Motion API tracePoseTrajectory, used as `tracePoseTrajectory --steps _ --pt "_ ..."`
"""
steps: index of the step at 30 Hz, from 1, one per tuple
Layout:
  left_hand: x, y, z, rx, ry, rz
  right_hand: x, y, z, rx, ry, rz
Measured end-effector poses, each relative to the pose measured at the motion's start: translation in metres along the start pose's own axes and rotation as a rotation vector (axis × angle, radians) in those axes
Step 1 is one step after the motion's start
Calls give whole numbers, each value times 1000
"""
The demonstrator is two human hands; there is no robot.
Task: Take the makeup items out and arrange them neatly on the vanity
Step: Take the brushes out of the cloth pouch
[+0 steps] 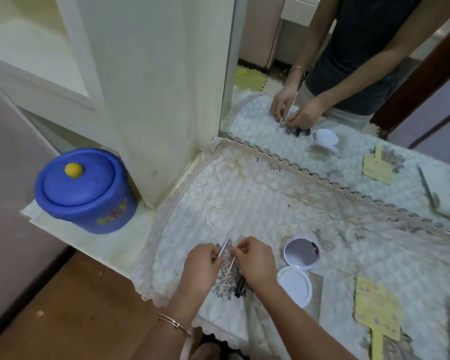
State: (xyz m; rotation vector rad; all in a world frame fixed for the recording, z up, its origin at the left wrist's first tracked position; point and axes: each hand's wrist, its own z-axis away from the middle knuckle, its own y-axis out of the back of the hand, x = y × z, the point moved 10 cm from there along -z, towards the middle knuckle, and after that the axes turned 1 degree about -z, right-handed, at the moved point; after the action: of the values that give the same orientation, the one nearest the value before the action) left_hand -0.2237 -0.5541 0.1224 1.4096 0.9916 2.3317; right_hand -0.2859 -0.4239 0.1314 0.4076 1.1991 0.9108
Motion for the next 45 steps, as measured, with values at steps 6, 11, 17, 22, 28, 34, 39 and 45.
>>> tracePoseTrajectory --steps 6,11,17,22,28,34,39,45 --pt "-3 -4 2 -17 -24 -11 5 6 3 -1 26 -9" --pt "1 10 10 5 -107 -87 23 37 21 2 103 3" --pt "50 -7 32 -24 -384 -171 98 89 73 147 -9 -17" --pt "115 -89 73 -239 -690 -247 187 127 129 271 -195 -51" --pt "164 -181 111 -434 -834 -299 282 176 183 415 -371 -161" --pt "218 -263 145 -473 -825 -311 360 239 187 466 -376 -101" --pt "256 -331 181 -450 -763 -338 398 291 167 439 -267 13" --pt "277 -380 184 -427 -644 -516 411 321 115 343 -86 130"
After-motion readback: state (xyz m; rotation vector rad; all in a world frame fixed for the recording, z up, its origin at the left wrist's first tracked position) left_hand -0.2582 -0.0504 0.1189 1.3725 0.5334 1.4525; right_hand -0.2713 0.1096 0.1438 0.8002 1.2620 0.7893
